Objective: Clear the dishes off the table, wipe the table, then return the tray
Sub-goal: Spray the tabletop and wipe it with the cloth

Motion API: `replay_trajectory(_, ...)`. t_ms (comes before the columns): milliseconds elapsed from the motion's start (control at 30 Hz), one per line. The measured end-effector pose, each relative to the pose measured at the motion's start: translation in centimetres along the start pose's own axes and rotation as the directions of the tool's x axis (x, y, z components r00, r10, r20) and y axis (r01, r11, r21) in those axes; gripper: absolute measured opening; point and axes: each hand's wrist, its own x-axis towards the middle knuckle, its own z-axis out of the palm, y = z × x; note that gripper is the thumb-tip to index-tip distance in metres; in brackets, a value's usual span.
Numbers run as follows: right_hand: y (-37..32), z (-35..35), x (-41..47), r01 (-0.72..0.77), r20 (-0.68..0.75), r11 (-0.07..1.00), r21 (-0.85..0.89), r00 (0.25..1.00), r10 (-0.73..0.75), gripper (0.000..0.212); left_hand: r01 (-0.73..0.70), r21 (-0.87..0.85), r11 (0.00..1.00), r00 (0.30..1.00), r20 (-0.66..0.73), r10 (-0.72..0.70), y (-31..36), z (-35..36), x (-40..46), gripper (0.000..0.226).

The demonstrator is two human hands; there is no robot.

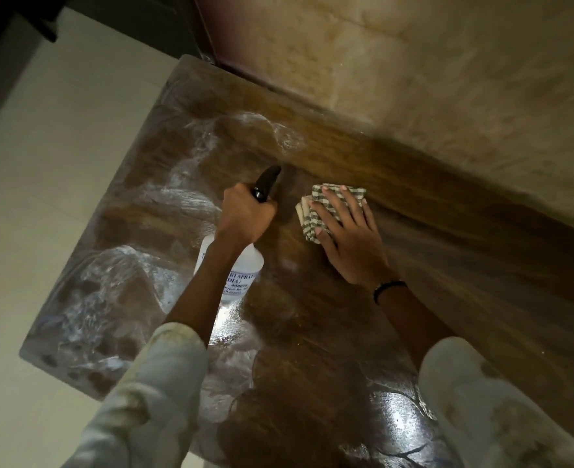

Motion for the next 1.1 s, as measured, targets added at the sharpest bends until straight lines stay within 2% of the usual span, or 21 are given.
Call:
replay_trajectory(167, 0.0, 0.1, 0.1, 0.003, -0.009, 1.000, 0.006, 1.000, -0.002, 0.048, -0.070, -0.002, 0.998, 0.997, -0.030, 0.070, 2.4, 0.5, 2.4, 0.033)
replay_trajectory(467, 0.2, 0.2, 0.0, -0.011, -0.016, 1.000, 0.009, 1.000, 0.011, 0.048, -0.136, 0.132, 0.982, 0.991, 0.022, 0.134, 2.6, 0.2, 4.7, 0.028)
replay_trajectory(633, 0.9, -0.3, 0.6, -0.014, 0.009, 1.000, -0.022, 1.000, 0.015, 0.049, -0.128, 0.116, 0.985, 0.991, 0.037, 0.125, 2.2, -1.2, 5.1, 0.031)
replay_trajectory(733, 1.9, -1.1, 2.6, -0.130, -0.027, 0.992, -0.003, 0.991, 0.130, 0.052, -0.114, 0.104, 0.988, 0.993, 0.020, 0.113, 1.6, -3.0, 5.5, 0.026)
replay_trajectory(833, 1.7, -1.6, 6.7, -0.280, -0.098, 0.960, 0.032, 0.955, 0.282, 0.056, -0.135, 0.091, 0.987, 0.990, 0.042, 0.132, 0.3, -4.7, 6.2, 0.031)
replay_trajectory(933, -0.8, -1.4, 11.8, -0.360, -0.118, 0.932, 0.033, 0.925, 0.361, 0.058, -0.169, 0.132, 0.977, 0.982, 0.106, 0.155, -0.9, -6.2, 6.3, 0.041)
replay_trajectory(1000, -3.0, -0.7, 14.5, -0.337, -0.112, 0.941, 0.037, 0.934, 0.340, 0.055, -0.167, 0.140, 0.976, 0.984, 0.086, 0.156, -1.4, -6.9, 6.5, 0.035)
replay_trajectory(1100, -6.4, 0.4, 15.3, -0.206, -0.079, 0.978, 0.020, 0.975, 0.207, 0.054, -0.106, 0.100, 0.989, 0.994, -0.002, 0.107, -1.7, -7.9, 7.2, 0.029)
